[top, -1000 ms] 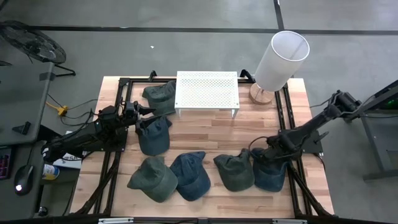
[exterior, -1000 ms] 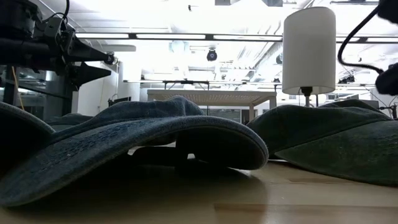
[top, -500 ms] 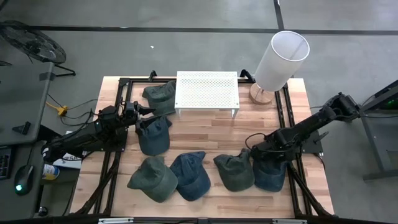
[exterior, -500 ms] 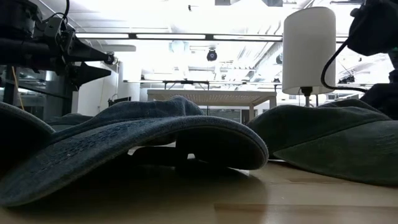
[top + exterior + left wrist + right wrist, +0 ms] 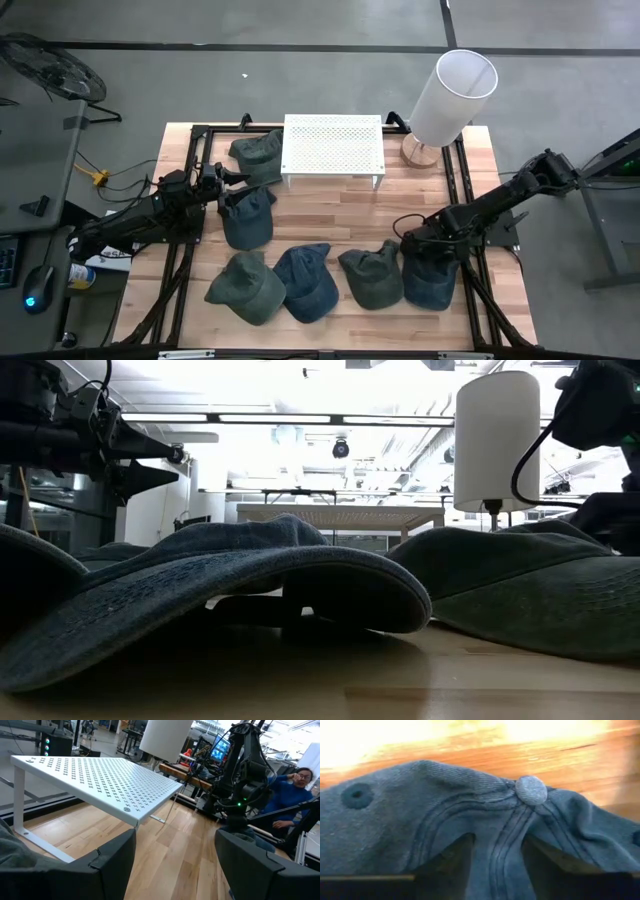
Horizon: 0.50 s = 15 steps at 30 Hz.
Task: Pick & Place hat
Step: Put the dark blue cap on the shelf
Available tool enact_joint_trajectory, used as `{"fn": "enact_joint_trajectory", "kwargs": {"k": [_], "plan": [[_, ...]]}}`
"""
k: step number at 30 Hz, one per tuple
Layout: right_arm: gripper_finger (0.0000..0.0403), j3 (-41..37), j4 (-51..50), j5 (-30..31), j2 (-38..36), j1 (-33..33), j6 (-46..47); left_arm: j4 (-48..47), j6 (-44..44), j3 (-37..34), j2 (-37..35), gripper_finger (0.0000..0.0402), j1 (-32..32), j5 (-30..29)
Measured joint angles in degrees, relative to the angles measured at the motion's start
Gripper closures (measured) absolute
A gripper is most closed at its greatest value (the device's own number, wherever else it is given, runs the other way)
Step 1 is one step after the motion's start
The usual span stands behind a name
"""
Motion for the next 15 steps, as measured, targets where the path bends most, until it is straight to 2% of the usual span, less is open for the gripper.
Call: {"fn": "enact_joint_trajectory", "kwargs": {"k": [13, 15], "plan": [[0.0387, 0.0, -1.5, 0.5, 0.1, 0.0, -1.7, 0.0, 0.0, 0.0, 0.0, 0.0134, 0.0, 0.0], [0.0393, 0.0, -1.6, 0.7, 0.1, 0.0, -1.8, 0.0, 0.0, 0.0, 0.0, 0.0134, 0.0, 0.0]]}}
